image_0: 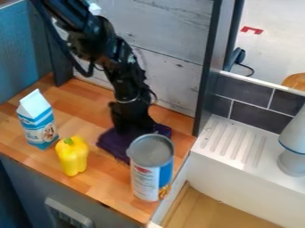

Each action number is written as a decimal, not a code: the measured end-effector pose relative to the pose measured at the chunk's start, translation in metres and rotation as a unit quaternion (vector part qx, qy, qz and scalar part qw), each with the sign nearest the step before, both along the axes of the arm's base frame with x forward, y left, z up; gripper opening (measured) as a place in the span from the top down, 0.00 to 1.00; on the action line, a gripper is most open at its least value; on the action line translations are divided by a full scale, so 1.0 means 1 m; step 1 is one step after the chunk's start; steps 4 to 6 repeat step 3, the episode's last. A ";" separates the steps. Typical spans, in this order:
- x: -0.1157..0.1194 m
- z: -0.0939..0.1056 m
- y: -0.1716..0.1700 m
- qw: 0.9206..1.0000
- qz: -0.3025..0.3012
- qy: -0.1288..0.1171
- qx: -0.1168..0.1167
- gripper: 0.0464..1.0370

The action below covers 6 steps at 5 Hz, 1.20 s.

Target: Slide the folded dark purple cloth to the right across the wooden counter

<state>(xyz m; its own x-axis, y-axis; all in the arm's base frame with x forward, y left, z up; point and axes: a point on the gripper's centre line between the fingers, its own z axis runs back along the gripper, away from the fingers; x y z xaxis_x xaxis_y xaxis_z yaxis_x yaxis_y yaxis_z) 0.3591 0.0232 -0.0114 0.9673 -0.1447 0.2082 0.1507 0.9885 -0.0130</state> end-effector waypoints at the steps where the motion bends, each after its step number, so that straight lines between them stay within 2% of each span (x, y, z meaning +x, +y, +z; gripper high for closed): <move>1: -0.003 0.004 -0.002 1.000 0.013 -0.007 0.004 0.04; 2: -0.002 0.026 0.007 0.999 0.028 -0.029 -0.007 0.04; 3: -0.014 0.061 0.045 0.996 0.069 -0.057 -0.020 0.04; 6: -0.014 0.061 0.045 0.996 0.069 -0.057 -0.020 0.04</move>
